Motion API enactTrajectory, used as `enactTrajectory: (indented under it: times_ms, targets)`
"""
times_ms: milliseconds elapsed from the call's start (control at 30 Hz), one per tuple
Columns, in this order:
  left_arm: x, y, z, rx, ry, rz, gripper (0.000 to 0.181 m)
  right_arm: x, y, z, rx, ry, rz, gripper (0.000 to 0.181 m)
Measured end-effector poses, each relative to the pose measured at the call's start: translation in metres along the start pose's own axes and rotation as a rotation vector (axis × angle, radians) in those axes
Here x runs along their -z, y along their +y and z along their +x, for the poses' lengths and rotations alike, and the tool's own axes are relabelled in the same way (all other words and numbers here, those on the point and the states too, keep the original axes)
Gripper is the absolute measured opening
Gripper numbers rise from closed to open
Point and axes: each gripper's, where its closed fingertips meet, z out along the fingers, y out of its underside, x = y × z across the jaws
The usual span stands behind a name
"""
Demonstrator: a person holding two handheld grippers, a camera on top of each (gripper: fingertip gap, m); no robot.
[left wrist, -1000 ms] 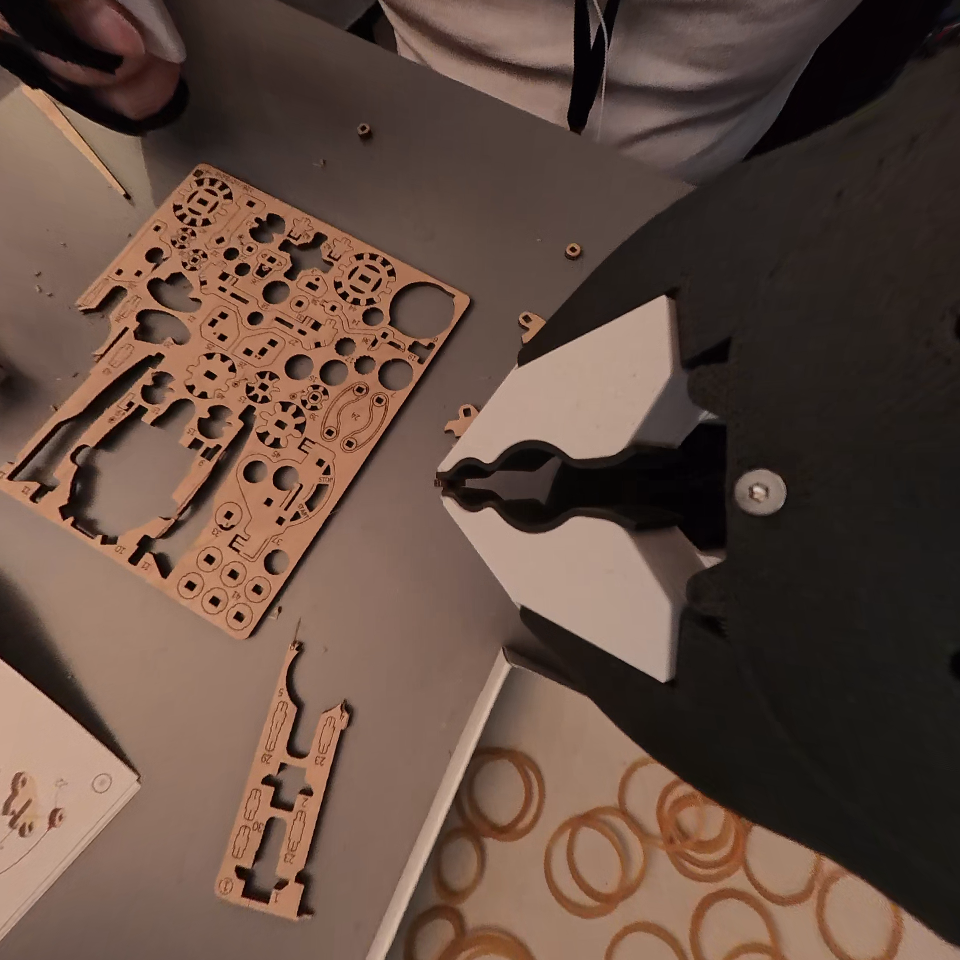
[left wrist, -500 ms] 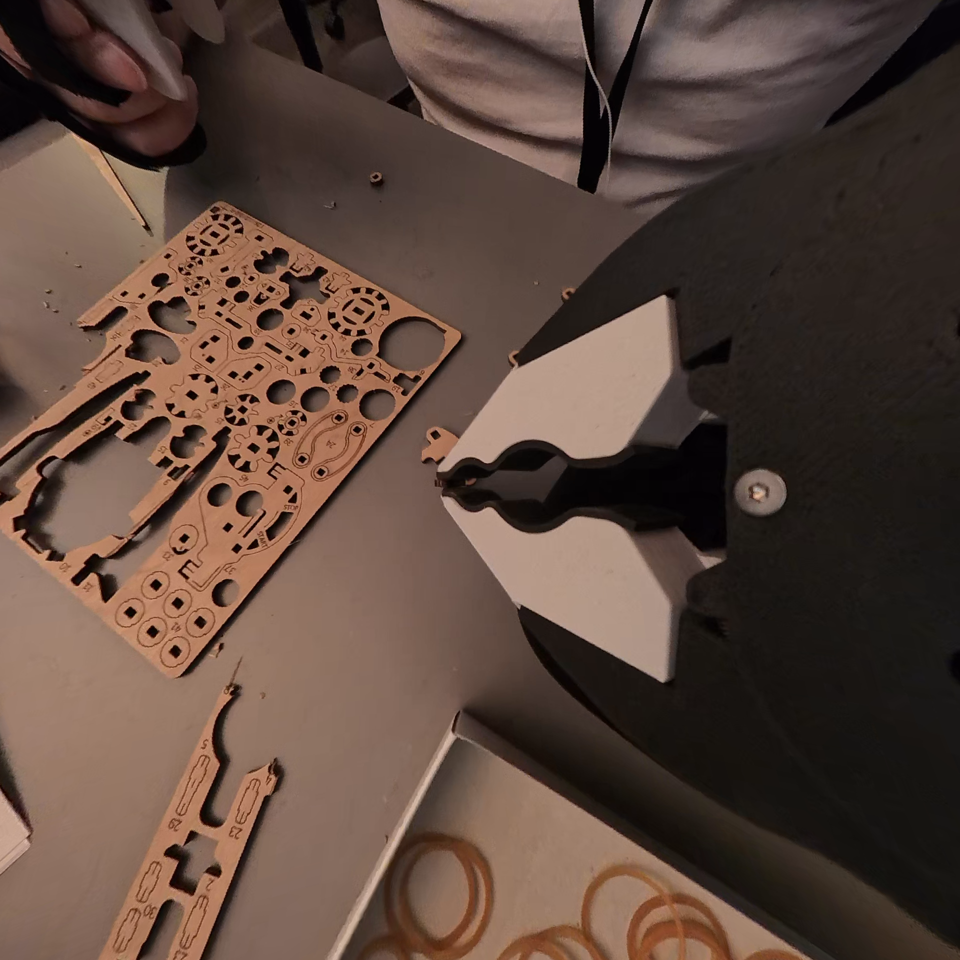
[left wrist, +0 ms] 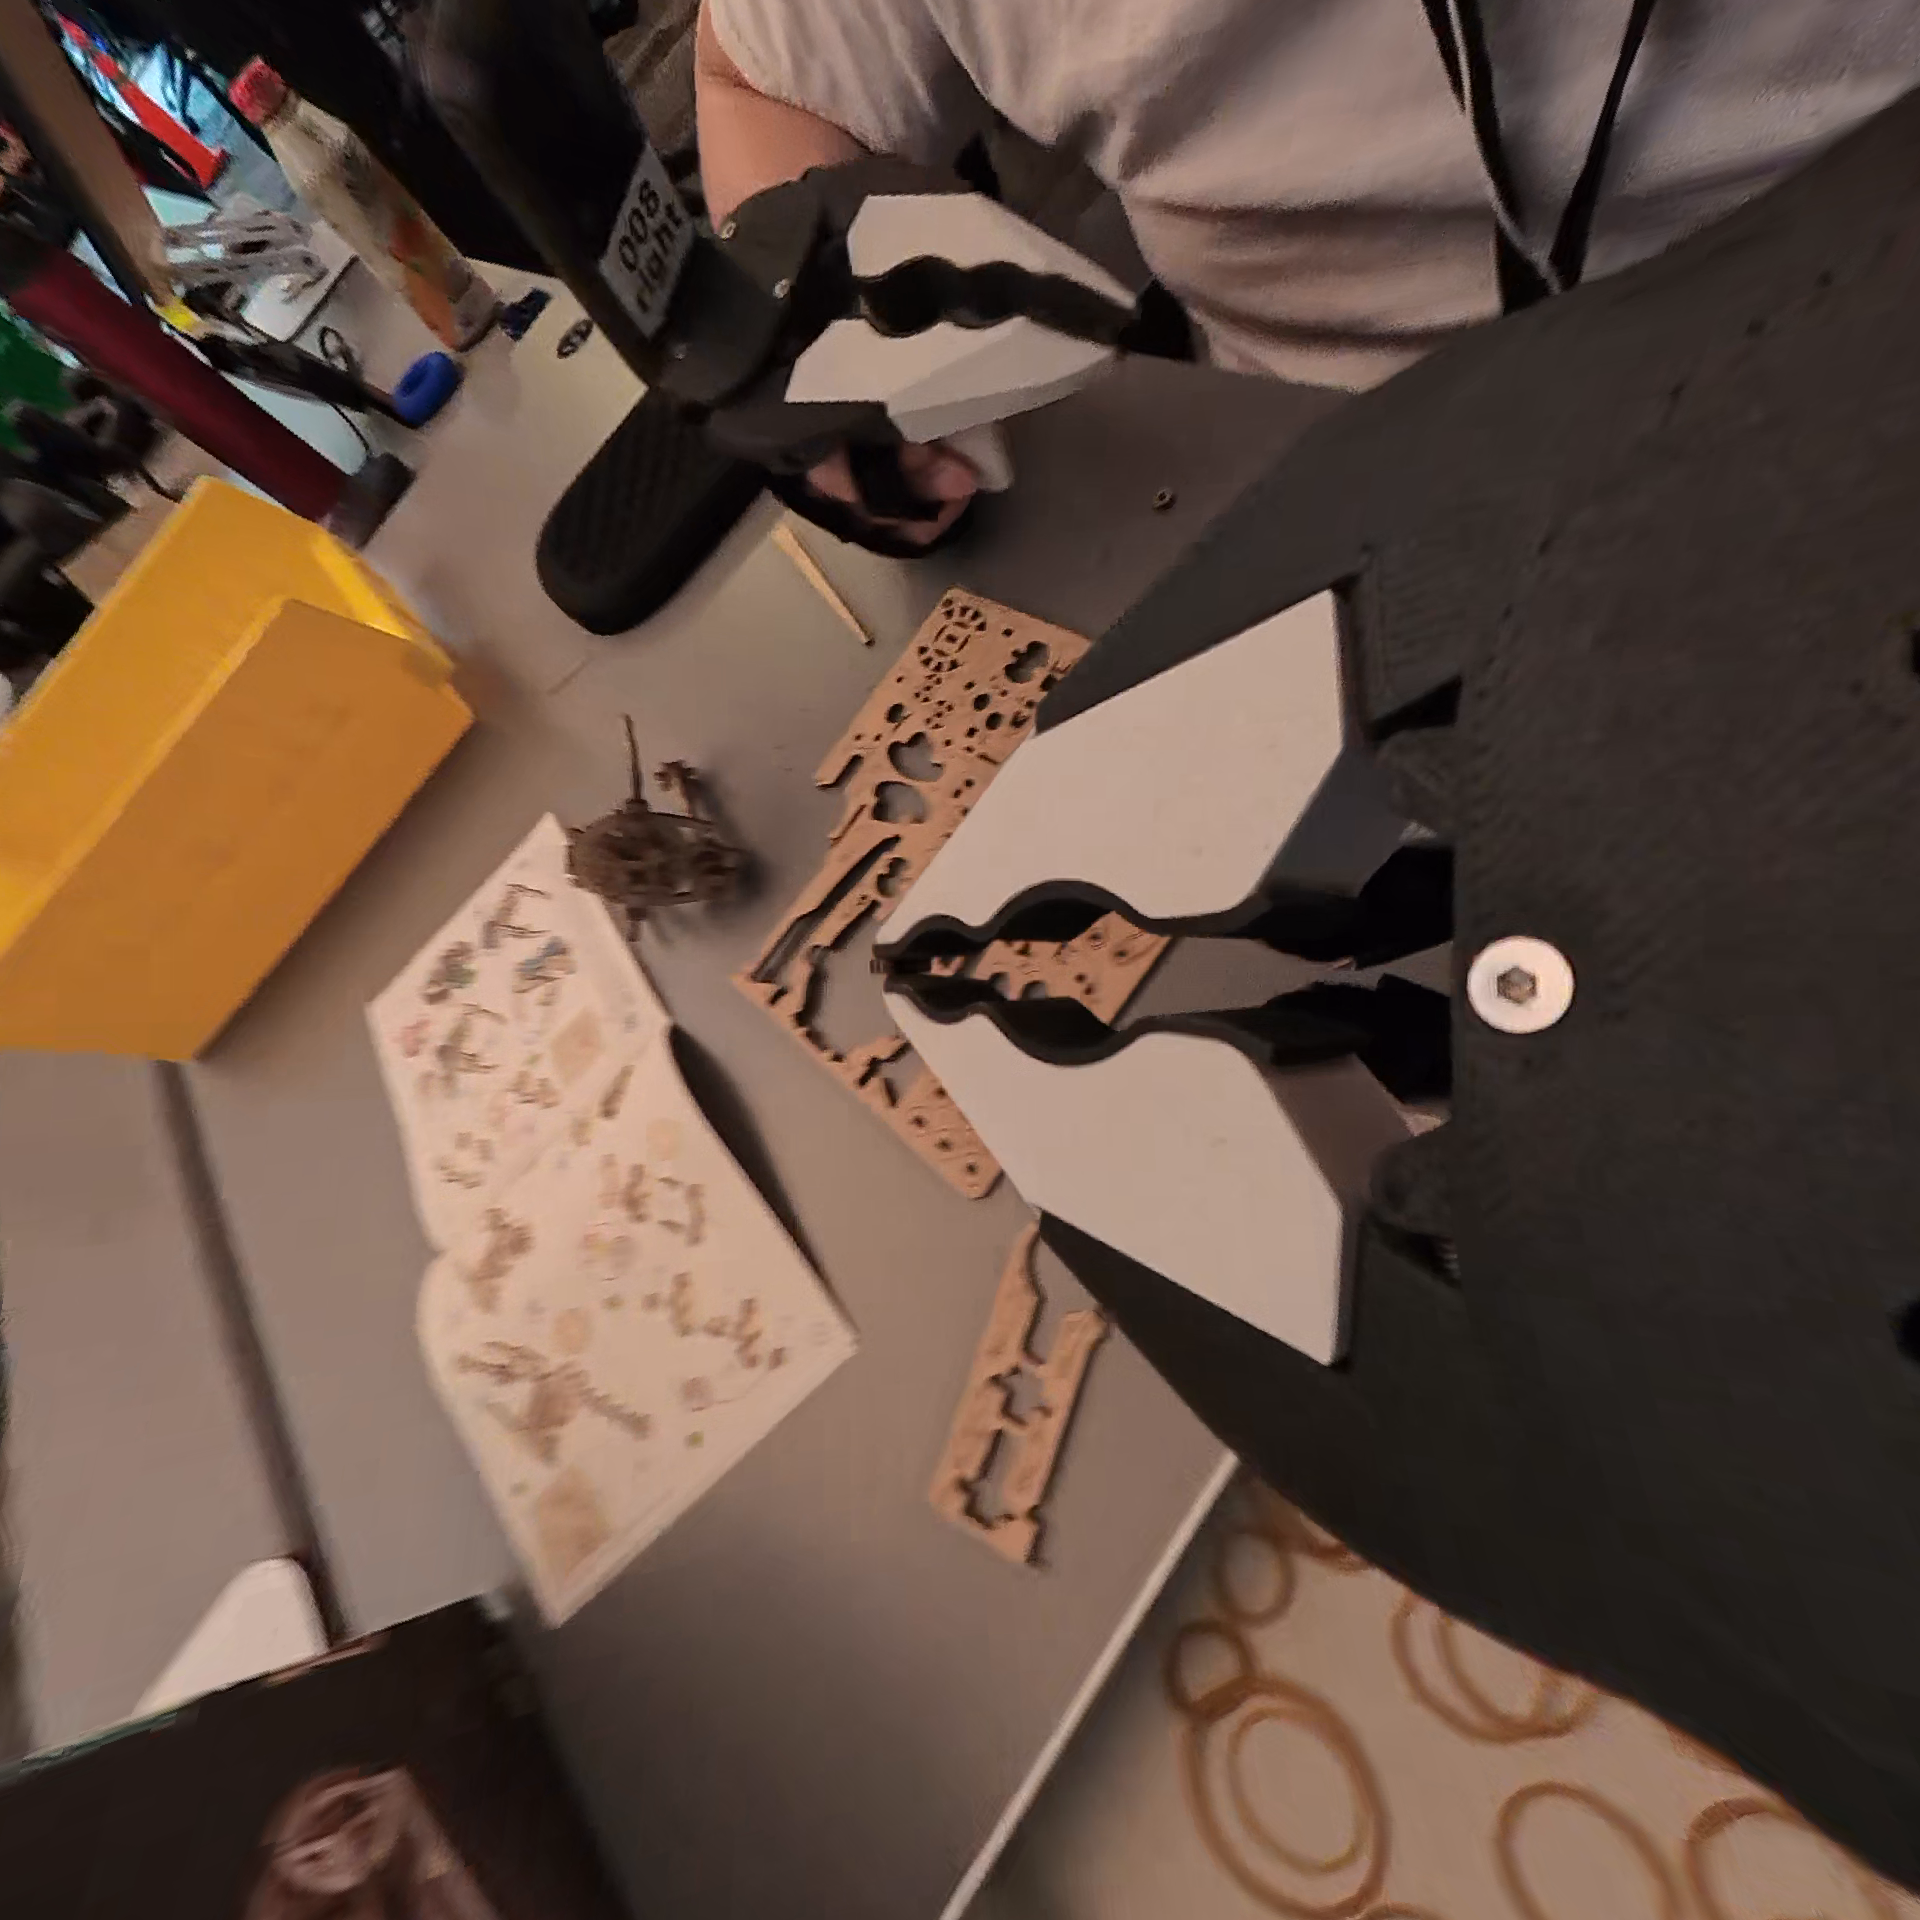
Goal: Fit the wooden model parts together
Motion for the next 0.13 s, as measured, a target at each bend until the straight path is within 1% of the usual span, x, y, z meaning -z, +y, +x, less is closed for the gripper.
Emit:
enactTrajectory:
  times_ms: [67,133]
  targets:
    - [-0.004,-0.006,-0.004,-0.065,-0.033,0.056,0.001,-0.003,0.004,-0.005,0.008,-0.005,-0.019,0.002]
    - [-0.008,-0.004,-0.011,-0.122,-0.079,0.088,0.001,-0.003,0.011,0.002,-0.018,0.049,-0.056,0.0]
